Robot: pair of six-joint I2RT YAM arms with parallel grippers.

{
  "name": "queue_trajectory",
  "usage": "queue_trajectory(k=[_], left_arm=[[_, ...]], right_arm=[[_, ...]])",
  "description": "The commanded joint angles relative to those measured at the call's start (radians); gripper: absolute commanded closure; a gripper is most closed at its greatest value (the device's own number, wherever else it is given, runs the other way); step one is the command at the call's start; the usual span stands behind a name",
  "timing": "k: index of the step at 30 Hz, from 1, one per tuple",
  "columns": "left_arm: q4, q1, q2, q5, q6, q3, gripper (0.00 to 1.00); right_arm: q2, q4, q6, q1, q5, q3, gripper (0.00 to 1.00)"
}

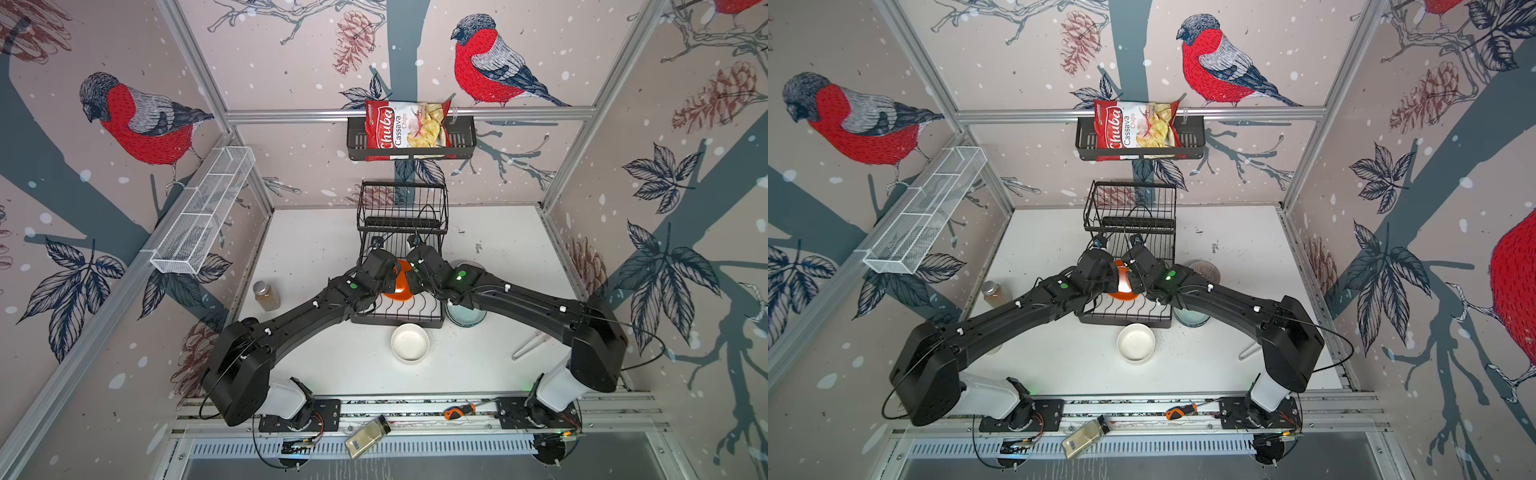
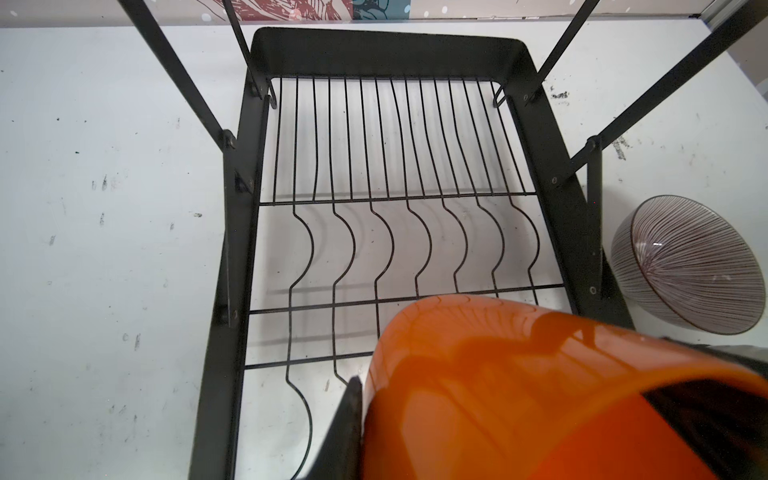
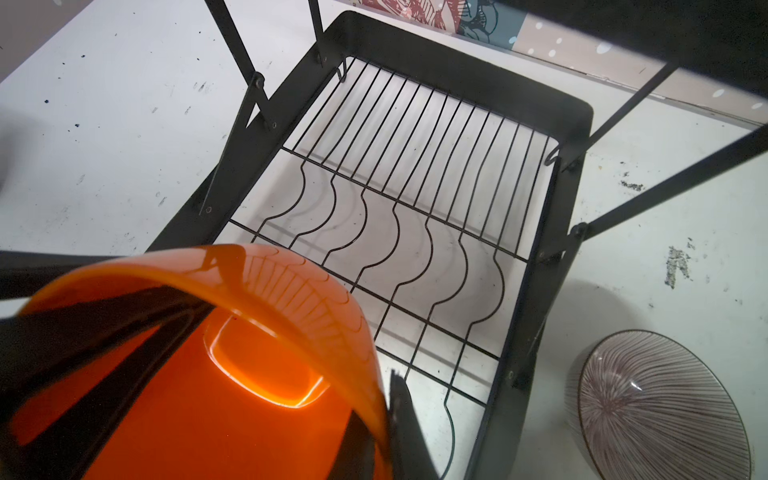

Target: Load the bowls into the dish rack

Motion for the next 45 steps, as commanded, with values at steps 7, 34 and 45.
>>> queue_trajectory(k=[7,34,45], left_arm=[[-0.015,-0.001,0.012,-0.020,-0.029,0.006,0.95],[0.077,0.093,-0.029,0.187,-0.061,-0.017,1.00],[0.262,0.166,-0.120,0.438,-0.007,-0.134,1.00]], right_arm=[[0.000,0.059,0.030,0.006,0.010,0.004,0.96],[-0.227,0.218,-0.010,-0.117,-0.408,-0.182,0.23],[-0.354,0.390,-0.037,-0.257,-0.761,-0.335,0.01]])
